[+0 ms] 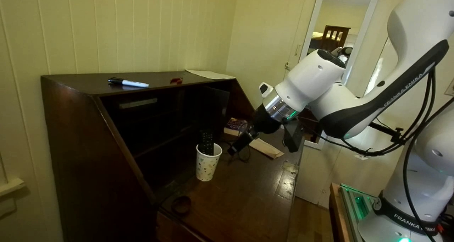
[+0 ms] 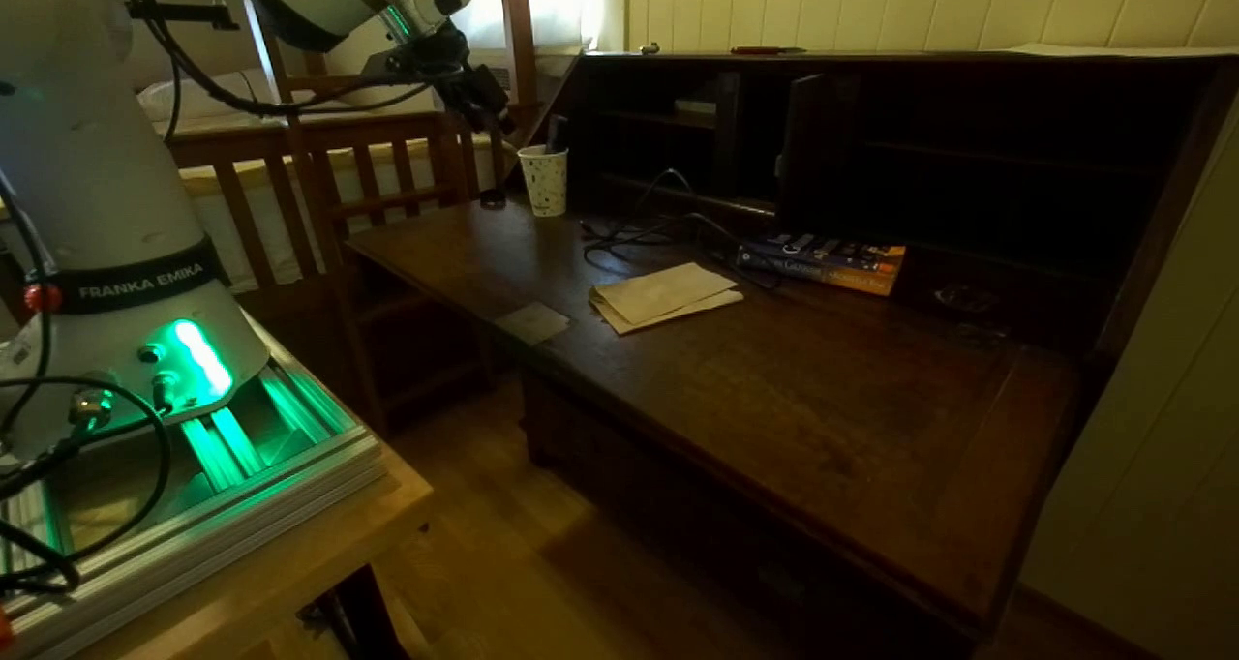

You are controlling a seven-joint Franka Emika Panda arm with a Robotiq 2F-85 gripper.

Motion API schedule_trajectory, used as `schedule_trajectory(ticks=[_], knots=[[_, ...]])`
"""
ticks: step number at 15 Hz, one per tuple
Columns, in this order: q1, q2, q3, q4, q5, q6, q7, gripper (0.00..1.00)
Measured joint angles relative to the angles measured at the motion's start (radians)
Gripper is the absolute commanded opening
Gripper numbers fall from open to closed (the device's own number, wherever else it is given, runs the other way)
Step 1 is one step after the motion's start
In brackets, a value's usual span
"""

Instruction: Put the cup on the top of the cabinet

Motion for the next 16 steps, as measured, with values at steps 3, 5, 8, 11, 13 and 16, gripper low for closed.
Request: schedule_trajectory(ticks=[3, 5, 8, 11, 13, 16], knots=[[-0.087, 0.001, 0.025, 0.000, -0.116, 0.077, 0.090, 1.00], [-0.132, 0.003, 0.043, 0.000, -0.172, 0.094, 0.139, 1.00], [-0.187, 0.012, 0.092, -0.002, -0.236, 0.067, 0.205, 1.00], [-0.222, 0.028, 0.154, -0.003, -0.280, 0.017, 0.255, 1.00], [-0.244, 0.037, 0.189, -0.003, -0.318, 0.003, 0.286, 1.00], [-0.273, 0.068, 0.212, 0.001, -0.344, -0.024, 0.304, 1.00]])
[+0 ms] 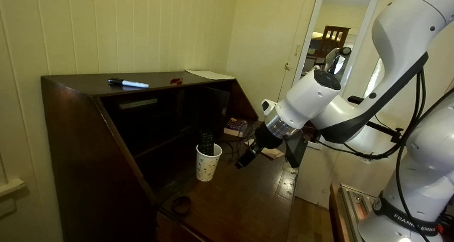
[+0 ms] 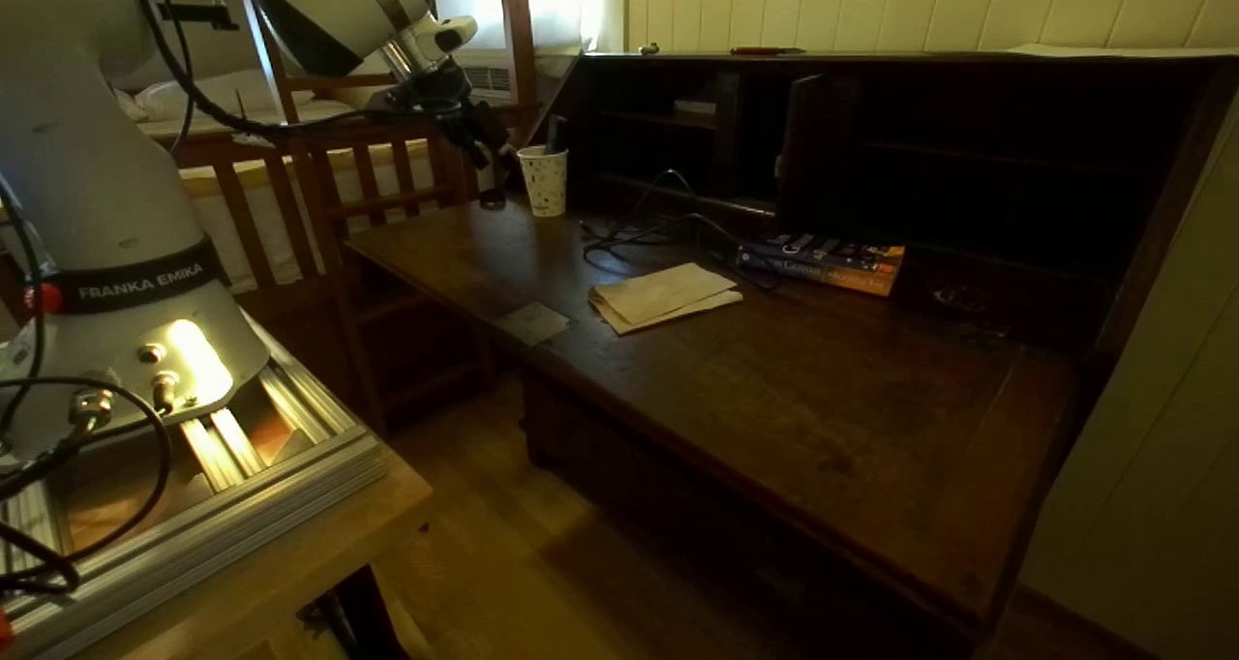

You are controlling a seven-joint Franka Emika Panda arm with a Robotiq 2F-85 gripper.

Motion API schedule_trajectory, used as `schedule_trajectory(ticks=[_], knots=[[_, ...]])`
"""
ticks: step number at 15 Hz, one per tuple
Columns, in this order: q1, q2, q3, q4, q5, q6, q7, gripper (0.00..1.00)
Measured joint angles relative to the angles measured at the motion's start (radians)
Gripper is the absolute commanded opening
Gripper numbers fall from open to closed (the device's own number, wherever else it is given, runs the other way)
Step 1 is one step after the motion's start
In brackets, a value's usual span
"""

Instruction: Put the cup on the top of the cabinet

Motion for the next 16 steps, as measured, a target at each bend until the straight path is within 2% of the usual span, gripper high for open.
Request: schedule_trajectory(ticks=[5, 7, 12, 16], knots=[[0.003, -0.008, 0.002, 0.007, -0.008, 0.015, 0.007, 1.00], [-0.002, -0.029, 0.012, 0.013, -0.046, 0.040, 0.058, 1.00], [-0.054, -0.088, 0.077, 0.031, -0.218, 0.042, 0.244, 1.00], [-0.098, -0.085, 0.151, 0.055, -0.390, -0.025, 0.430, 1.00]])
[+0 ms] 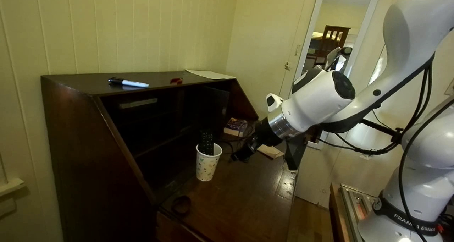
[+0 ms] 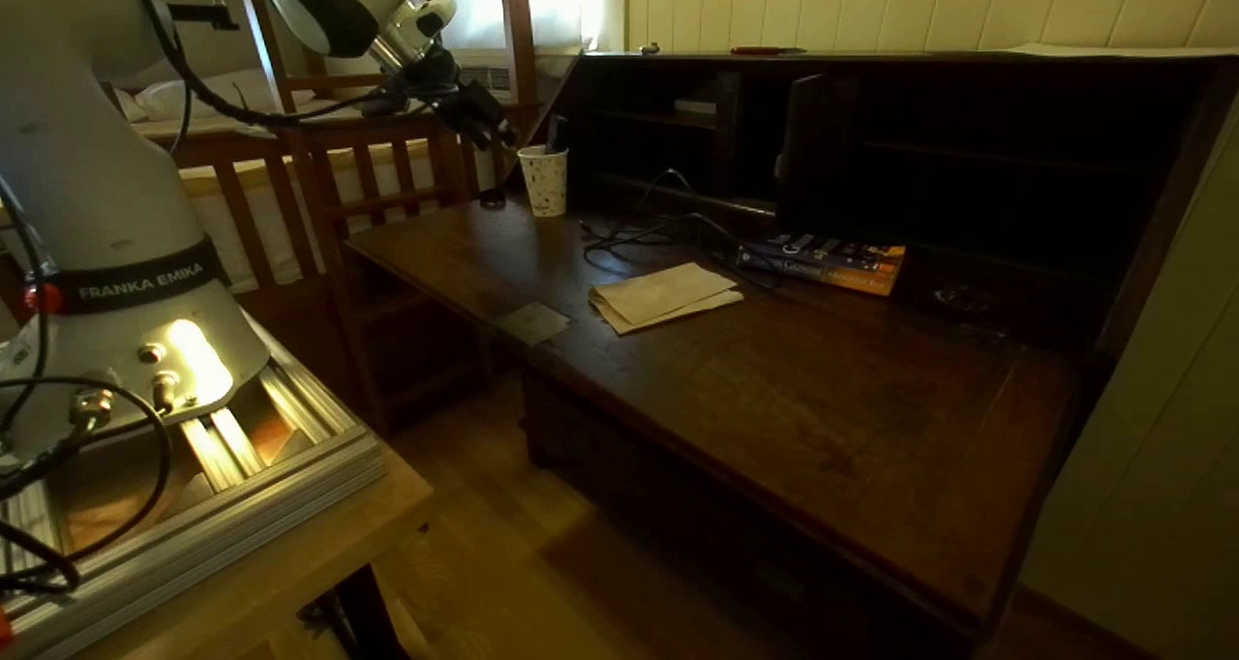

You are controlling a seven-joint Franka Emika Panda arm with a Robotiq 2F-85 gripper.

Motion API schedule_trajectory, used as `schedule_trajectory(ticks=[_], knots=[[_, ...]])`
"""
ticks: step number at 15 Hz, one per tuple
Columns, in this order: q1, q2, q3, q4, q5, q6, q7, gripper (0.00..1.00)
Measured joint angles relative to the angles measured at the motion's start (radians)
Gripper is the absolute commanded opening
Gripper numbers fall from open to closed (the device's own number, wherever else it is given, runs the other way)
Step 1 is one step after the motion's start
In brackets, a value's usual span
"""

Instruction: Put the cup on the top of the cabinet

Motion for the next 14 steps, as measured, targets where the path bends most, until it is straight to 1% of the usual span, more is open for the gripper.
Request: schedule_trajectory(ticks=[4, 6, 9, 10, 12, 14], knots=[[-0.012, 0.070, 0.063, 0.029, -0.223, -0.104, 0.226, 1.00], [-0.012, 0.133, 0.074, 0.044, -0.352, -0.161, 0.334, 1.00], [-0.018, 0.253, 0.068, 0.068, -0.549, -0.231, 0.479, 1.00], [-0.023, 0.298, 0.060, 0.074, -0.579, -0.249, 0.494, 1.00], [-0.035, 0.377, 0.047, 0.085, -0.594, -0.269, 0.490, 1.00], [-0.040, 0.415, 0.042, 0.094, -0.596, -0.273, 0.486, 1.00]])
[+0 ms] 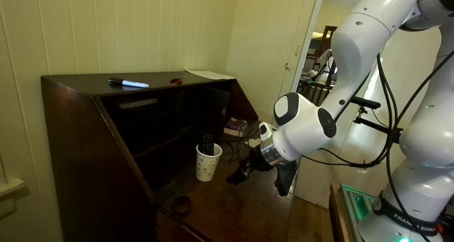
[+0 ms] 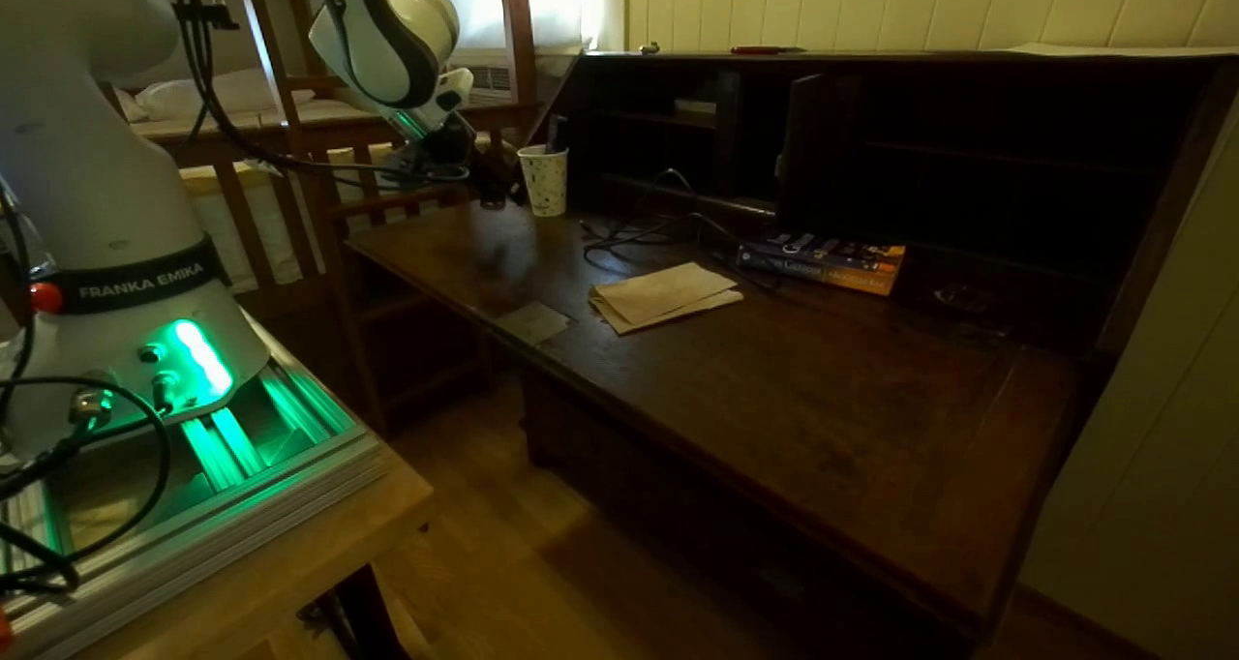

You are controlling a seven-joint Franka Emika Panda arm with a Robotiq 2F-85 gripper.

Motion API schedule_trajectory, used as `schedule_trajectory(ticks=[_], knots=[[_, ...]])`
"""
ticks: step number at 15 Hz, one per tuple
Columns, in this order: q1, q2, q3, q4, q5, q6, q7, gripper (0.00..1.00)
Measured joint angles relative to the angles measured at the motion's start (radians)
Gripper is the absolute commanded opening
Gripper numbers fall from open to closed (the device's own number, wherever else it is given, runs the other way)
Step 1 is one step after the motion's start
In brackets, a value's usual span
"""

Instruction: Put the cup on the top of the cabinet

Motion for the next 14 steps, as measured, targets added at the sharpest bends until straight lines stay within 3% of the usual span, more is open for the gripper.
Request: schedule_trajectory(ticks=[4, 5, 11, 12, 14], knots=[[0.000, 0.001, 0.000, 0.002, -0.001, -0.043, 0.010, 1.00], [0.035, 0.000, -0.039, 0.005, -0.001, -0.057, 0.014, 1.00], [0.407, 0.023, -0.435, 0.076, -0.063, -0.058, 0.054, 1.00], [0.451, 0.029, -0.473, 0.089, -0.087, -0.043, 0.070, 1.00], [0.466, 0.038, -0.468, 0.104, -0.142, -0.021, 0.105, 1.00]])
